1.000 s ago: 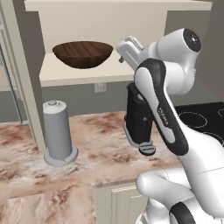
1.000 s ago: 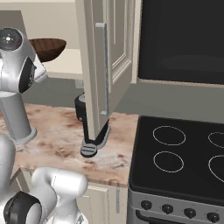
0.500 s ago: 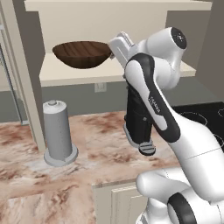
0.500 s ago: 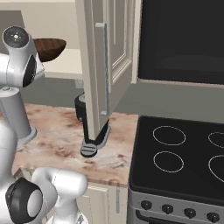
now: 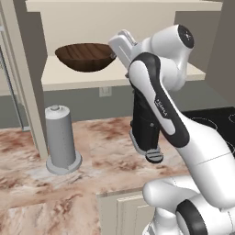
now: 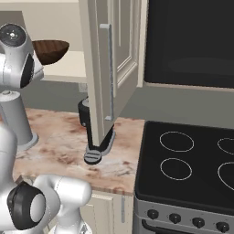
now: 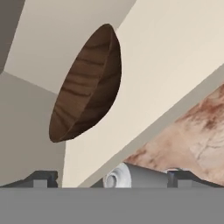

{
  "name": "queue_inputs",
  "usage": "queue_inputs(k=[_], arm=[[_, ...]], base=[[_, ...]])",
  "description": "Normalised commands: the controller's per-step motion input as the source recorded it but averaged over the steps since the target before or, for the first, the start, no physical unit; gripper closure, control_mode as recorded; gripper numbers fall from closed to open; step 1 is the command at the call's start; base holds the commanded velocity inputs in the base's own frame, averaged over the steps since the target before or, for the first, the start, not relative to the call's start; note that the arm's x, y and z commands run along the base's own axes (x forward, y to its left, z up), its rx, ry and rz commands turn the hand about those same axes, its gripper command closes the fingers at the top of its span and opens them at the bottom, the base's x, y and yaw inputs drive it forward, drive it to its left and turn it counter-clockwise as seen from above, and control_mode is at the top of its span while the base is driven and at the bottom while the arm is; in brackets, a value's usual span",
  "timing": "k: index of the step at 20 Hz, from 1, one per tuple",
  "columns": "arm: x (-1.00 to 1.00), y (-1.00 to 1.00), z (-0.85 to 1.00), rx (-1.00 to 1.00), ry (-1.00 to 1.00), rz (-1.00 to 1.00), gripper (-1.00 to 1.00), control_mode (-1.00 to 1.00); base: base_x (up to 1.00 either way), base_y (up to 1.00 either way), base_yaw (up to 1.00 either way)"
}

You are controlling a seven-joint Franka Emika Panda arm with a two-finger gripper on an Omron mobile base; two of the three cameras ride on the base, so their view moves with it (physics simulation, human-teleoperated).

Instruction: Take the smaller bowl and place it next to the appetizer plate on the dining counter , and place the larger bowl next to the plate with cooked food.

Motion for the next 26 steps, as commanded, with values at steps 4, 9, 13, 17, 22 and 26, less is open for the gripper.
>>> queue_inputs(k=[4,9,13,17,22,26], arm=[[0.0,0.0,0.0,-0.12,-0.11,0.12,-1.0,-1.0],[0.1,0.0,0.07,-0.16,-0.02,0.04,-1.0,-1.0],[0.27,0.05,0.06,-0.14,0.0,0.0,-1.0,-1.0],[0.36,0.11,0.0,-0.11,0.0,0.0,-1.0,-1.0],[0.54,0.12,0.0,-0.05,0.09,0.0,-1.0,-1.0],[0.68,0.17,0.0,0.0,0.17,0.0,-1.0,-1.0]], base=[[0.0,0.0,0.0],[0.0,0.0,0.0],[0.0,0.0,0.0],[0.0,0.0,0.0],[0.0,0.0,0.0],[0.0,0.0,0.0]])
